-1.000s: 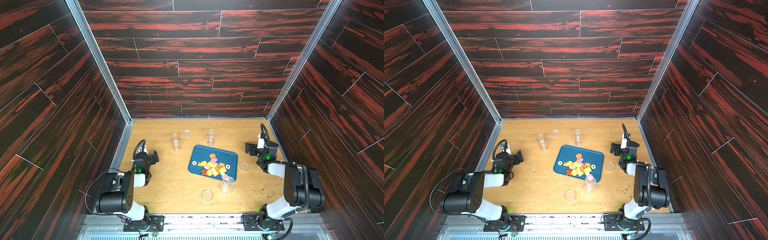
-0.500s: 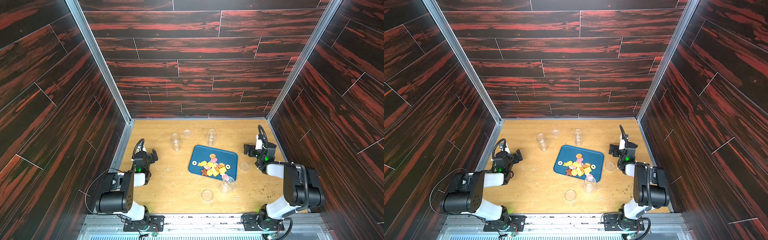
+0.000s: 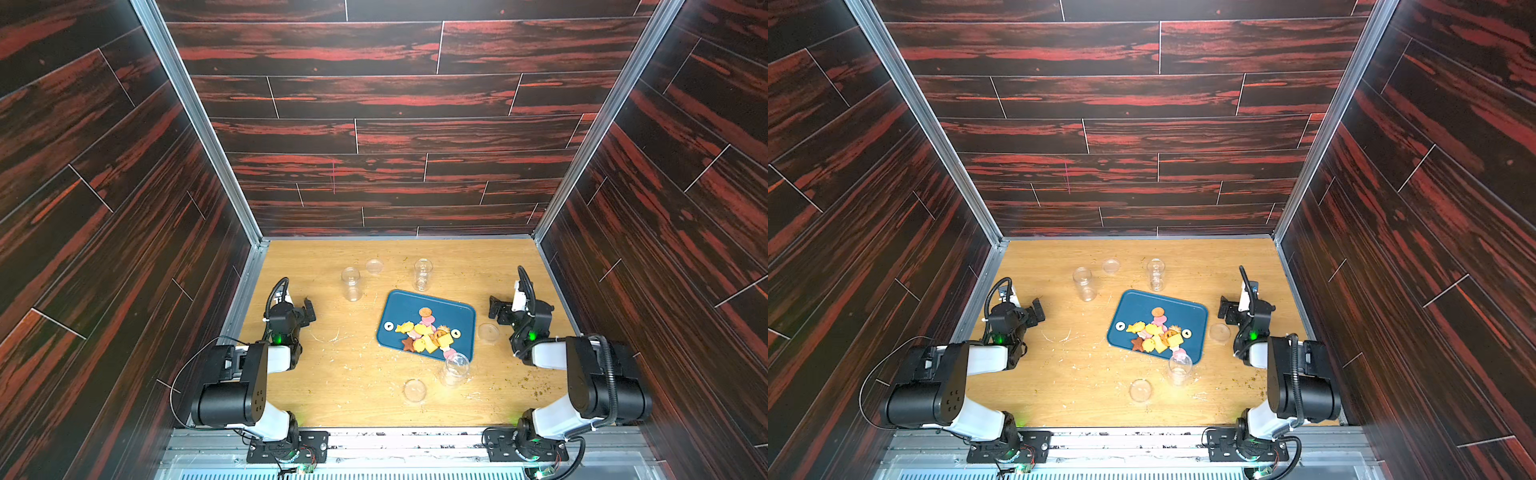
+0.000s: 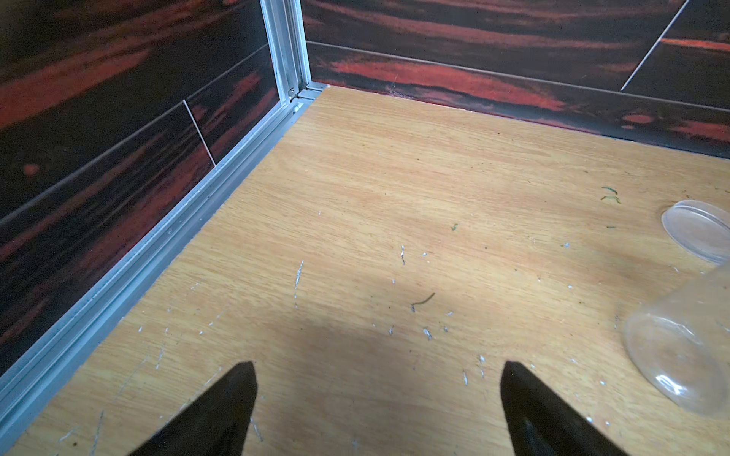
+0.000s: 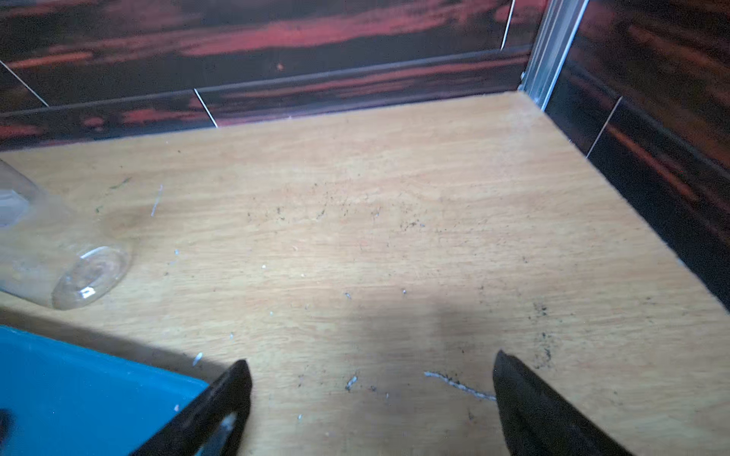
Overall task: Pour the cookies out of the jar
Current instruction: Reset both arms
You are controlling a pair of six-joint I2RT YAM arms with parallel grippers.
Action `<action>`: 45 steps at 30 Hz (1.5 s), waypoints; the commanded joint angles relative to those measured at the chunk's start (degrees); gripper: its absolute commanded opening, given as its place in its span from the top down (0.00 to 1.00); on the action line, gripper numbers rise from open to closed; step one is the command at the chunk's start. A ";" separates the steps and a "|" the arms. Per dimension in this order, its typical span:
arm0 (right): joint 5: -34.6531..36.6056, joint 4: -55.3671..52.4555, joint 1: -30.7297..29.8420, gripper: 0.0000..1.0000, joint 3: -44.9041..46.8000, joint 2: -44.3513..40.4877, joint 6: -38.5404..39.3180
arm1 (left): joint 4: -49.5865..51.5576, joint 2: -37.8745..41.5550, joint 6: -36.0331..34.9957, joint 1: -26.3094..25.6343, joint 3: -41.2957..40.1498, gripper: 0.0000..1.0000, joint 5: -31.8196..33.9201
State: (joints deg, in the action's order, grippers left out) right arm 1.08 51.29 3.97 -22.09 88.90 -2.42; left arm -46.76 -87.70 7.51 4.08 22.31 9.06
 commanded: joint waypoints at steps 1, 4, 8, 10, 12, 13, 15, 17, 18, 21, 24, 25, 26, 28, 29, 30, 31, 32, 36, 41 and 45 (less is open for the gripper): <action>0.32 7.25 0.05 0.01 1.78 -1.45 0.27 | -0.54 0.03 0.07 0.23 1.25 0.00 0.52; 0.38 10.54 0.20 0.01 3.29 -0.55 0.20 | -0.53 -0.01 0.05 0.19 1.25 0.00 0.52; 0.41 12.76 0.42 0.01 4.13 0.21 -0.13 | -0.55 0.04 0.10 0.22 1.25 0.00 0.52; 0.32 12.85 0.45 0.01 4.15 0.22 -0.22 | -0.56 -0.01 0.07 0.21 1.25 0.00 0.54; 0.42 13.32 0.43 0.01 4.24 0.47 -0.37 | -0.53 0.00 0.05 0.23 1.25 0.00 0.52; 0.32 13.30 0.45 0.01 4.20 0.48 -0.47 | -0.52 0.00 0.10 0.23 1.26 0.00 0.52; -0.09 13.52 0.71 0.01 4.16 0.65 -0.73 | -0.53 -0.01 0.05 0.23 1.25 0.00 0.52; -0.44 13.28 0.88 0.01 4.03 0.66 -0.90 | -0.54 0.00 0.06 0.23 1.34 0.00 0.53; -0.55 13.24 0.96 0.01 4.07 0.66 -0.92 | -0.52 -0.01 0.09 0.23 1.34 0.00 0.52; -0.55 13.51 0.98 0.01 4.15 0.64 -0.92 | -0.60 -0.06 -0.02 0.23 1.33 0.00 0.52; -0.34 13.47 0.95 0.01 4.11 0.66 -0.83 | -0.59 -0.01 0.09 0.23 1.33 0.00 0.52; 0.19 13.64 0.91 0.01 4.16 0.68 -0.83 | -0.57 -0.01 0.03 0.21 1.34 0.00 0.52; 0.24 13.73 0.87 0.01 4.24 0.66 -0.92 | -0.57 0.04 0.01 0.22 1.34 0.00 0.52; 0.24 14.23 0.91 0.01 4.42 0.73 -0.92 | -0.54 0.03 0.05 0.18 1.34 0.00 0.52; 0.23 14.26 0.87 0.01 4.43 0.67 -0.92 | -0.54 -0.01 0.06 0.21 1.34 0.00 0.52; 0.25 14.19 0.91 0.01 4.42 0.72 -0.92 | -0.54 0.00 0.07 0.21 1.29 0.00 0.52; 0.24 14.26 0.87 0.01 4.42 0.70 -0.91 | -0.53 -0.01 0.08 0.19 1.34 0.00 0.52; 0.24 14.19 0.87 0.01 4.42 0.74 -0.92 | -0.57 -0.01 0.05 0.17 1.34 0.00 0.52; 0.28 14.19 0.88 0.01 4.42 0.75 -0.92 | -0.48 0.00 -0.03 0.16 1.34 0.00 0.52; 0.15 14.17 0.87 0.01 4.33 0.74 -0.92 | 1.40 -0.58 -1.68 0.14 2.70 0.00 -2.89; 0.15 14.15 0.92 0.01 4.33 0.74 -0.99 | 1.39 -0.46 -1.67 0.05 2.52 0.00 -3.26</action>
